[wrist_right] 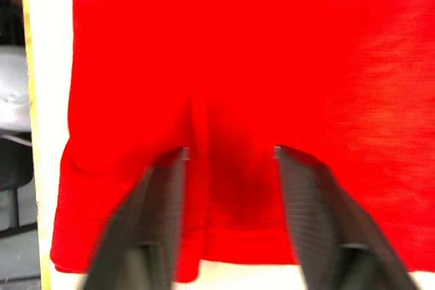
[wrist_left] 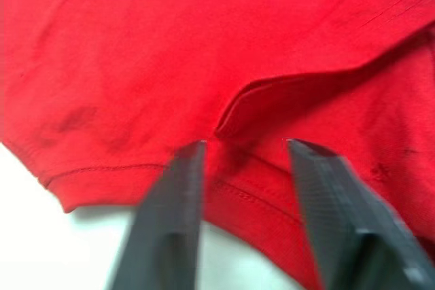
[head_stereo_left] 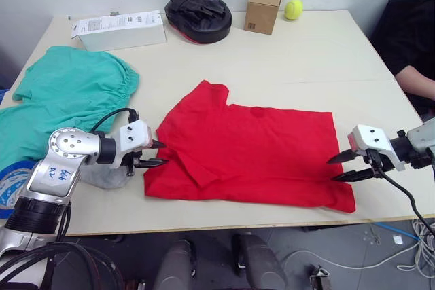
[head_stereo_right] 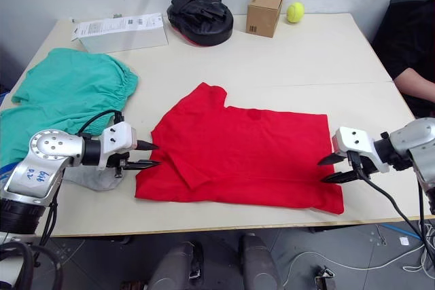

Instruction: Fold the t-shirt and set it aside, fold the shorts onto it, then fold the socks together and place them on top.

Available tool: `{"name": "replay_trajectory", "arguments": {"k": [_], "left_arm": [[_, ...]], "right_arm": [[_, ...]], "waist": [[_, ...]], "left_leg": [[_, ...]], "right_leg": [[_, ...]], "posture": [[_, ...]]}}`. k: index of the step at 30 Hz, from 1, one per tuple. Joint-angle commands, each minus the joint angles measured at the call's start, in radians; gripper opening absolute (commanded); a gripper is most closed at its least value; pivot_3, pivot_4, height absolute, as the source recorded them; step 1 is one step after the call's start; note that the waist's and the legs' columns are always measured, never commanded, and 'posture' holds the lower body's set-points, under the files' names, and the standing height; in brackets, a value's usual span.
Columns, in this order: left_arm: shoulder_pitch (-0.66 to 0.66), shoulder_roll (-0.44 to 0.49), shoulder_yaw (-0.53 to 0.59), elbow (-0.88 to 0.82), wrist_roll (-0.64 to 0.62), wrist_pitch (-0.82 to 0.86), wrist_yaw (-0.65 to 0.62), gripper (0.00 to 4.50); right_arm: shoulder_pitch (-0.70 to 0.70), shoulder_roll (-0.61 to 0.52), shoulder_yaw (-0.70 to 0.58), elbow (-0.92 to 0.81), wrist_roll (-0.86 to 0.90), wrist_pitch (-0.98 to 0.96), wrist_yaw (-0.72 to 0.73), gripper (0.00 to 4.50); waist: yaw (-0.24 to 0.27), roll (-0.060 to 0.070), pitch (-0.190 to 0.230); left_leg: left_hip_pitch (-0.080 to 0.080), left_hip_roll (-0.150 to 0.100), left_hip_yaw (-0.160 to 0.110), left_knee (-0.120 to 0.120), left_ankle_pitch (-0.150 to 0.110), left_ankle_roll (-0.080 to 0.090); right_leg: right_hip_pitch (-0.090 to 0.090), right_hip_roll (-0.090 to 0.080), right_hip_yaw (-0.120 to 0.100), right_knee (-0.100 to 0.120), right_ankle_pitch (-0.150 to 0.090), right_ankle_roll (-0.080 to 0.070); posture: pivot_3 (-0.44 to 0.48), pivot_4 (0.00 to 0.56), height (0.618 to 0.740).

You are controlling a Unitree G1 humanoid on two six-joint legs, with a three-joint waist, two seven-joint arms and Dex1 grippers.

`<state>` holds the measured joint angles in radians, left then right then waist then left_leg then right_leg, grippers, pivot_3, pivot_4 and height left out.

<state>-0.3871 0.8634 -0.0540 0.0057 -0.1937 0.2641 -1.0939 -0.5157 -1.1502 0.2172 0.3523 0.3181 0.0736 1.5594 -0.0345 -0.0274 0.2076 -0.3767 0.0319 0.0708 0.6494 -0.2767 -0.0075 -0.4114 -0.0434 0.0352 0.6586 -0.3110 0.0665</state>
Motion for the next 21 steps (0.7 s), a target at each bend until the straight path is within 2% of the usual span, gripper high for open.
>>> {"name": "replay_trajectory", "arguments": {"k": [1, 3, 5, 8, 13, 16, 21], "left_arm": [[0.017, 0.038, 0.144, -0.097, -0.117, 0.116, 0.005, 3.35], [0.047, 0.058, 0.201, -0.163, -0.190, 0.186, -0.018, 3.99], [0.106, 0.091, 0.254, -0.267, -0.286, 0.278, -0.061, 4.48], [0.198, 0.131, 0.257, -0.393, -0.340, 0.328, -0.093, 4.48], [0.243, 0.102, 0.192, -0.447, -0.290, 0.269, -0.050, 4.48], [0.243, 0.084, 0.167, -0.448, -0.278, 0.241, -0.040, 3.89], [0.249, 0.082, 0.098, -0.424, -0.215, 0.150, -0.061, 2.33]], "right_arm": [[0.027, -0.052, -0.105, -0.137, 0.106, 0.112, 0.055, 3.59], [0.055, -0.061, -0.139, -0.223, 0.146, 0.166, 0.051, 4.32], [0.094, -0.063, -0.178, -0.342, 0.203, 0.224, 0.039, 4.50], [0.133, -0.035, -0.223, -0.483, 0.265, 0.286, -0.014, 4.50], [0.203, 0.009, -0.256, -0.640, 0.315, 0.340, -0.074, 4.50], [0.260, 0.016, -0.269, -0.677, 0.309, 0.329, -0.074, 3.64], [0.323, 0.051, -0.245, -0.685, 0.244, 0.261, -0.098, 1.96]], "waist": [[-0.002, 0.000, 0.000], [-0.003, 0.000, 0.000], [-0.005, 0.000, 0.000], [-0.005, 0.000, 0.000], [0.004, 0.000, 0.000], [0.009, -0.001, 0.000], [0.004, -0.001, 0.000]], "left_leg": [[0.000, 0.000, 0.000, 0.000, 0.000, 0.000], [0.000, 0.001, -0.001, -0.001, 0.000, 0.000], [0.000, 0.001, -0.001, -0.001, 0.000, -0.001], [0.000, 0.001, -0.002, -0.001, -0.001, -0.002], [0.001, 0.001, -0.003, 0.000, -0.001, -0.001], [0.001, 0.000, -0.003, 0.000, 0.000, -0.001], [0.000, -0.001, -0.002, -0.001, -0.001, 0.001]], "right_leg": [[0.000, 0.000, 0.000, 0.000, 0.000, 0.000], [0.000, 0.000, -0.001, 0.000, 0.000, 0.000], [0.000, 0.000, -0.001, 0.000, 0.000, 0.000], [0.001, 0.000, -0.002, -0.001, 0.000, -0.001], [0.002, 0.000, -0.001, -0.001, 0.000, -0.001], [0.003, 0.000, -0.002, -0.003, 0.000, -0.001], [0.003, -0.001, -0.001, -0.006, 0.000, 0.000]], "posture": [[0.000, 0.150, 0.740], [0.000, 0.150, 0.740], [0.000, 0.150, 0.740], [0.000, 0.150, 0.740], [0.000, 0.150, 0.740], [0.000, 0.150, 0.740], [0.000, 0.150, 0.740]]}}
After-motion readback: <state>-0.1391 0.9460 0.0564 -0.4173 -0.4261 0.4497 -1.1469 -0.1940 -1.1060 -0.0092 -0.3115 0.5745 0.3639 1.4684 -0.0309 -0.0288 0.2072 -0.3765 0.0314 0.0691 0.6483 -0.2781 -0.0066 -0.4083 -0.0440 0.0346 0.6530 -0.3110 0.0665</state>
